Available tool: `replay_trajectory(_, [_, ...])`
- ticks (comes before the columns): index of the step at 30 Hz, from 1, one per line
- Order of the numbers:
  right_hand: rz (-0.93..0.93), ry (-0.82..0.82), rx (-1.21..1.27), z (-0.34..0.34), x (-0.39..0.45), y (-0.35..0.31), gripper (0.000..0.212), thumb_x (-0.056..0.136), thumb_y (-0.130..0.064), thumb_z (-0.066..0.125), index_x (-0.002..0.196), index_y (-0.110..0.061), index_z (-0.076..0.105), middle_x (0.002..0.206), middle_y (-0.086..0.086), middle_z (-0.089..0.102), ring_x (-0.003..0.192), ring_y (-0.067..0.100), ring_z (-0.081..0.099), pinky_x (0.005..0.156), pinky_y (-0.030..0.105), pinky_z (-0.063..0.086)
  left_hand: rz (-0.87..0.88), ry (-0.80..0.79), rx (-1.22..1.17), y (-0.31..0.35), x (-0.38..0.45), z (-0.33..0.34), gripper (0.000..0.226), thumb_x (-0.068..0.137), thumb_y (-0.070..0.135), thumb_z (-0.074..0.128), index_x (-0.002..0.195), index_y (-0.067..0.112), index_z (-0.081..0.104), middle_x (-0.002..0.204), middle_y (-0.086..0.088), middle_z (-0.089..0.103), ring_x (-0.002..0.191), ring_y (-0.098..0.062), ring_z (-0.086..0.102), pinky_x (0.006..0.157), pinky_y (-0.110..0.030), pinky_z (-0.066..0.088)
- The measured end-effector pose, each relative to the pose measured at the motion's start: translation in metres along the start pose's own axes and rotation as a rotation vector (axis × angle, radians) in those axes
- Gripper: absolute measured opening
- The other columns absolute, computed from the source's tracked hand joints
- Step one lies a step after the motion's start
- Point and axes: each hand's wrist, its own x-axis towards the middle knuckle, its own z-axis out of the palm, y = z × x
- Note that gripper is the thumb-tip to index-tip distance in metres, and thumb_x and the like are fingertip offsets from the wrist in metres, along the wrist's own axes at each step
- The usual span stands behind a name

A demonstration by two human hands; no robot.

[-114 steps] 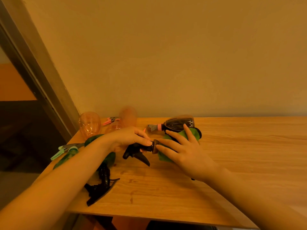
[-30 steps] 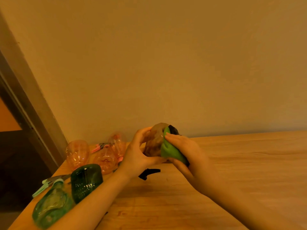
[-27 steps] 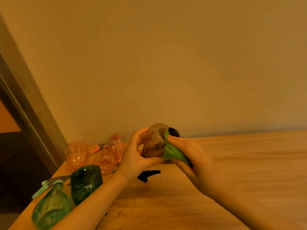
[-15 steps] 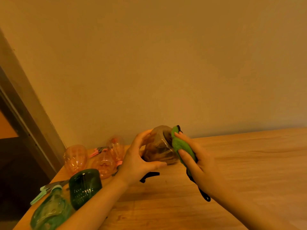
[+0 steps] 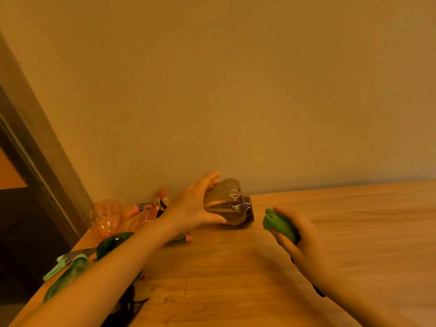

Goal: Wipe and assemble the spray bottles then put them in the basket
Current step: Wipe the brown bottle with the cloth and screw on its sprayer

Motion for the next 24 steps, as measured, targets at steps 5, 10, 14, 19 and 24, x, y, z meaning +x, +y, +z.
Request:
replay_trajectory(5, [-0.035, 0.031, -0.138, -0.026, -0.005, 0.042, 0.054, 0.082, -0.016, 0.072, 0.123, -0.043, 0.049, 0.123, -0.030, 0.049, 0.114, -0.005, 0.048, 0.092, 0.022, 0.045, 0.141, -0.182, 0.416, 0.014, 0.029, -0.006, 0.083, 0.072, 0.050, 0.075, 0.140, 0.028, 0.034, 0.139, 0.007, 0.046, 0.124, -0.013, 0.046, 0.094, -0.032, 0.047])
replay_trajectory(10, [0.026, 0.028, -0.173, -0.051, -0.018, 0.070, 0.064, 0.077, -0.017, 0.065, 0.121, -0.059, 0.045, 0.126, -0.031, 0.047, 0.115, -0.005, 0.049, 0.096, 0.009, 0.035, 0.328, -0.304, 0.579, 0.050, 0.077, 0.012, 0.075, 0.076, 0.047, 0.073, 0.138, 0.025, 0.036, 0.128, 0.005, 0.052, 0.115, -0.014, 0.049, 0.084, -0.029, 0.047])
replay_trajectory(14, [0.043, 0.039, -0.144, -0.064, -0.030, 0.086, 0.064, 0.076, -0.012, 0.066, 0.118, -0.057, 0.048, 0.123, -0.028, 0.051, 0.112, -0.005, 0.051, 0.095, 0.008, 0.036, 0.377, -0.409, 0.562, 0.074, 0.120, 0.038, 0.073, 0.074, 0.044, 0.075, 0.137, 0.026, 0.042, 0.126, 0.005, 0.050, 0.111, -0.012, 0.048, 0.080, -0.024, 0.044])
replay_trajectory(19, [0.060, 0.092, -0.145, -0.068, -0.034, 0.094, 0.048, 0.075, -0.015, 0.067, 0.116, -0.036, 0.055, 0.119, -0.022, 0.057, 0.110, -0.003, 0.053, 0.093, 0.006, 0.036, 0.396, -0.566, 0.703, 0.099, 0.160, 0.073, 0.078, 0.069, 0.044, 0.080, 0.137, 0.025, 0.045, 0.122, 0.001, 0.047, 0.103, -0.014, 0.046, 0.076, -0.028, 0.044])
replay_trajectory(24, [0.054, 0.113, -0.141, -0.059, -0.027, 0.093, 0.047, 0.073, -0.015, 0.067, 0.117, -0.025, 0.057, 0.113, -0.011, 0.059, 0.104, -0.002, 0.053, 0.093, 0.006, 0.035, 0.381, -0.665, 0.846, 0.104, 0.180, 0.098, 0.074, 0.064, 0.035, 0.085, 0.127, 0.022, 0.050, 0.111, 0.001, 0.057, 0.098, -0.021, 0.055, 0.075, -0.037, 0.054])
